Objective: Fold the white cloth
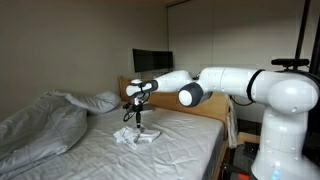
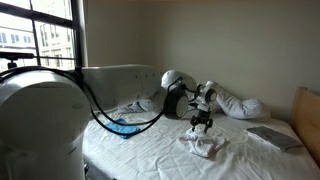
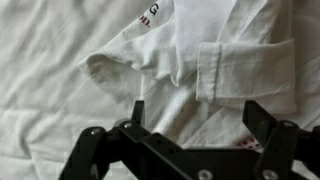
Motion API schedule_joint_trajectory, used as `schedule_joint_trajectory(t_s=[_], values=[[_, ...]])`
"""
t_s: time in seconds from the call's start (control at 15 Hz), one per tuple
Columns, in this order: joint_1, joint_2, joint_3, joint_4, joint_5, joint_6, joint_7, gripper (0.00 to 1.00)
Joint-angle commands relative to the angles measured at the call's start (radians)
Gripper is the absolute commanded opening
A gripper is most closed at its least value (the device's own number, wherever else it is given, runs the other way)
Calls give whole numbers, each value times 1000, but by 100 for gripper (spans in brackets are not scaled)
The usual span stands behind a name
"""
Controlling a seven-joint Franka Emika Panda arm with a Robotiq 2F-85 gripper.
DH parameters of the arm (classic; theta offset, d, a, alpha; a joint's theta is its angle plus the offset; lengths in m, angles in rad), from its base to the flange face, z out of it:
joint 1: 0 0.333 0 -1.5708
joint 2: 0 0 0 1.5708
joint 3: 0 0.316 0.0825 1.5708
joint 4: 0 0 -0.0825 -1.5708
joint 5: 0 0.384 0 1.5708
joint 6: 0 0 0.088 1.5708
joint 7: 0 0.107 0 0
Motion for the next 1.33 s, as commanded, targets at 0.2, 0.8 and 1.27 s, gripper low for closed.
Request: schedule_joint_trajectory(t_s=[0.2, 0.8, 1.27], values=[[2, 8, -20, -44, -30, -10, -169, 100], [92, 11, -175, -87, -237, 145, -211, 100], [80, 12, -138, -161, -230, 510, -304, 100]])
